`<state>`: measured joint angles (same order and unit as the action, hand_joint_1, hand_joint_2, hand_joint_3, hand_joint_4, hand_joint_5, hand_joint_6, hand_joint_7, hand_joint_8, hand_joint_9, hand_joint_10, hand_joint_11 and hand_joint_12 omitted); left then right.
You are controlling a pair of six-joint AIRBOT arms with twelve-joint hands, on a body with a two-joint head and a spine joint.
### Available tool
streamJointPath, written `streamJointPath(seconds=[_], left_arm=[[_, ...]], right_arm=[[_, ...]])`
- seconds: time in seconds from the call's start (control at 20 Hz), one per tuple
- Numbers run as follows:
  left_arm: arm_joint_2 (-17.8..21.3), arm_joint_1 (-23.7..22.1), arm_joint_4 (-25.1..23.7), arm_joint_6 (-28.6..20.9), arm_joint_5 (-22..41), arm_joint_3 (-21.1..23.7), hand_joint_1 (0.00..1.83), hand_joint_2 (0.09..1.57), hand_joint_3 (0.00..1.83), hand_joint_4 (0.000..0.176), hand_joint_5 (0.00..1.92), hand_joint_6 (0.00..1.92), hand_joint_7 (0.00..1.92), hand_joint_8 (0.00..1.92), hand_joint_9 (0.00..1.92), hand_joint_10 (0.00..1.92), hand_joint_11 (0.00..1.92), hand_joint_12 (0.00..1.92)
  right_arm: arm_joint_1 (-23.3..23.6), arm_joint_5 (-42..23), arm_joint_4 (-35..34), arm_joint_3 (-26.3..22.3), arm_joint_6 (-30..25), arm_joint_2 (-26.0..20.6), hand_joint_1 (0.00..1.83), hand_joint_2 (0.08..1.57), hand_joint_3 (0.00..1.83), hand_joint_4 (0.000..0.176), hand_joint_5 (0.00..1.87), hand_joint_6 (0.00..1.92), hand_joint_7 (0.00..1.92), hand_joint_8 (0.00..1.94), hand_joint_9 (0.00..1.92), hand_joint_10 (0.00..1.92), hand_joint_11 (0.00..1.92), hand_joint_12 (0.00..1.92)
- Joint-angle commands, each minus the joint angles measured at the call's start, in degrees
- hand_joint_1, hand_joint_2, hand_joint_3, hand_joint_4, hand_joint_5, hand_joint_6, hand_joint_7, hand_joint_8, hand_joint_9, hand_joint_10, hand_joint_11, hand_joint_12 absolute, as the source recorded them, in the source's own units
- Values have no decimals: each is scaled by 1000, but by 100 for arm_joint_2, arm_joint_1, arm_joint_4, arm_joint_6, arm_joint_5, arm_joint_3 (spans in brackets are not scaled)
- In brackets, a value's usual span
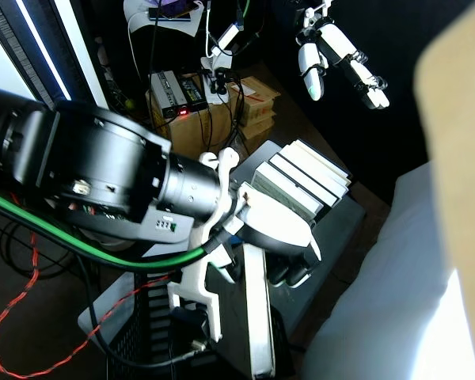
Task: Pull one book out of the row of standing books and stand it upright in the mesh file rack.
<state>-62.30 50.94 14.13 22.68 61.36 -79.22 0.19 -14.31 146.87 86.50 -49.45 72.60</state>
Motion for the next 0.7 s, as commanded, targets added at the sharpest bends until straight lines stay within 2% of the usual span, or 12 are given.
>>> streamJointPath(seconds=[0.0, 0.05, 0.15, 0.35, 0.4, 0.45, 0.5, 0.6, 0.65], left_arm=[[16, -9, 81, -34, 712, -29, 552, 1385, 0, 22, 70, 0, 0, 0, 0, 0, 0, 0], [11, -6, 81, -35, 712, -34, 550, 1385, 0, 18, 76, 3, 0, 0, 0, 0, 0, 0], [6, -4, 81, -43, 715, -41, 538, 1388, 1, 16, 70, 0, 0, 0, 0, 0, 0, 0], [-32, 7, 80, -93, 725, -87, 527, 1398, 4, 10, 67, 0, 0, 0, 0, 0, 0, 0], [-44, 7, 73, -121, 721, -106, 548, 1397, 3, 14, 65, 0, 0, 0, 0, 0, 2, 1], [-47, 7, 73, -121, 723, -106, 561, 1397, 2, 8, 68, 1, 0, 0, 0, 0, 15, 7], [-52, 8, 70, -121, 724, -107, 563, 1396, 1, 15, 68, 1, 0, 0, 0, 0, 8, 5], [-55, 7, 63, -125, 719, -116, 554, 1396, 1, 13, 66, 0, 0, 0, 0, 0, 10, 8], [-56, 7, 63, -126, 721, -119, 557, 1395, 0, 6, 66, 0, 0, 0, 0, 0, 1, 7]], right_arm=[[12, 538, 50, 52, 37, -52, 1191, 1219, 0, 0, 804, 1112, 812, 1459, 580, 1334, 236, 1827], [-12, 546, 50, 118, 2, -15, 1138, 1267, 10, 0, 742, 1264, 684, 1553, 463, 1261, 119, 1812], [-30, 557, 51, 189, -19, 26, 1156, 1248, 0, 0, 807, 1189, 694, 1517, 497, 1248, 174, 1823], [-83, 560, 51, 373, -89, 123, 1157, 1247, 0, 0, 811, 1184, 696, 1514, 500, 1245, 178, 1822], [-101, 560, 51, 436, -114, 166, 1157, 1247, 0, 0, 811, 1184, 696, 1514, 500, 1245, 178, 1822], [-133, 560, 52, 495, -144, 209, 1157, 1247, 0, 0, 811, 1184, 696, 1514, 500, 1245, 178, 1822], [-155, 560, 53, 524, -158, 230, 1157, 1247, 0, 0, 811, 1184, 696, 1514, 500, 1245, 178, 1822], [-200, 560, 54, 570, -163, 250, 1157, 1246, 0, 0, 811, 1184, 696, 1514, 501, 1245, 178, 1822], [-219, 560, 54, 587, -171, 250, 1157, 1246, 0, 0, 811, 1184, 696, 1514, 501, 1244, 178, 1822]])
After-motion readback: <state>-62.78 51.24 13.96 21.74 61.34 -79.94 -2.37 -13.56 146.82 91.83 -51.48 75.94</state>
